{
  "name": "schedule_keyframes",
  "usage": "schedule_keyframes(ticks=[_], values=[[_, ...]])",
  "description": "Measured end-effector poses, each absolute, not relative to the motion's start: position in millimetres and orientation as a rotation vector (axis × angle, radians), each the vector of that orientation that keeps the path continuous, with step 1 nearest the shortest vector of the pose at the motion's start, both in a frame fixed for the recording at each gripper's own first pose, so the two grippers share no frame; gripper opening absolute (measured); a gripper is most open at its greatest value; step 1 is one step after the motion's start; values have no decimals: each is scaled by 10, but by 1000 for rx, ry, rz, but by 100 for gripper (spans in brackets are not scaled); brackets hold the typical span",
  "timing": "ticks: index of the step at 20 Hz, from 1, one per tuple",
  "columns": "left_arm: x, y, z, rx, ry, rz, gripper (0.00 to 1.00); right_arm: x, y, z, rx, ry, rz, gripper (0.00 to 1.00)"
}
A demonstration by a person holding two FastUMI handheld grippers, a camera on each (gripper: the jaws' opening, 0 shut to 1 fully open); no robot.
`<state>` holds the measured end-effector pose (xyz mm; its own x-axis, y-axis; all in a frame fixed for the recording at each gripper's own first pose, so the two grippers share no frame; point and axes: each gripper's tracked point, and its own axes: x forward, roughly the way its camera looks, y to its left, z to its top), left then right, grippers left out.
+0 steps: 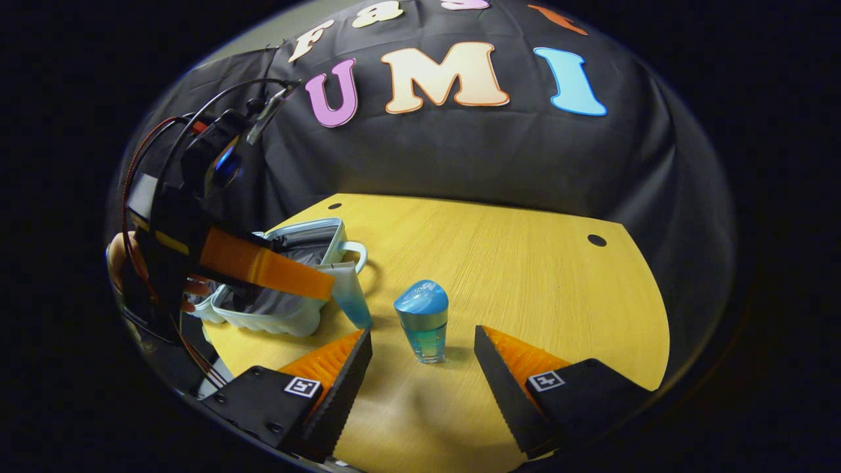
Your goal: First open the suitcase, pack the skin care products into it, and then close the suitcase.
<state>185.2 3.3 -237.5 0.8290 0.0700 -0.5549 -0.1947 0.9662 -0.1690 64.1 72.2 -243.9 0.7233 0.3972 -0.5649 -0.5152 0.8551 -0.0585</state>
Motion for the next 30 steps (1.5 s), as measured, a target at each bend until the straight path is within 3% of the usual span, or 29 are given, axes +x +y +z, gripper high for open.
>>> schedule_keyframes(ticks=[13, 17, 18, 20, 26, 28, 30], values=[[2465, 107, -2801, -173, 539, 292, 87, 917, 807, -2922, -228, 582, 548, 98], [2491, 215, -2907, -140, 567, 317, 65, 941, 837, -3025, -228, 584, 561, 94], [2474, 229, -2900, -142, 571, 322, 51, 936, 841, -3060, -229, 591, 565, 94], [2484, 248, -2899, -142, 567, 331, 43, 949, 889, -3101, -222, 596, 575, 95], [2396, 222, -2824, -148, 579, 304, 38, 1034, 977, -3209, -228, 564, 573, 98], [2316, 207, -2734, -147, 576, 289, 38, 1077, 996, -3238, -238, 551, 568, 86], [2243, 187, -2604, -162, 567, 275, 39, 1120, 964, -3254, -248, 543, 549, 63]])
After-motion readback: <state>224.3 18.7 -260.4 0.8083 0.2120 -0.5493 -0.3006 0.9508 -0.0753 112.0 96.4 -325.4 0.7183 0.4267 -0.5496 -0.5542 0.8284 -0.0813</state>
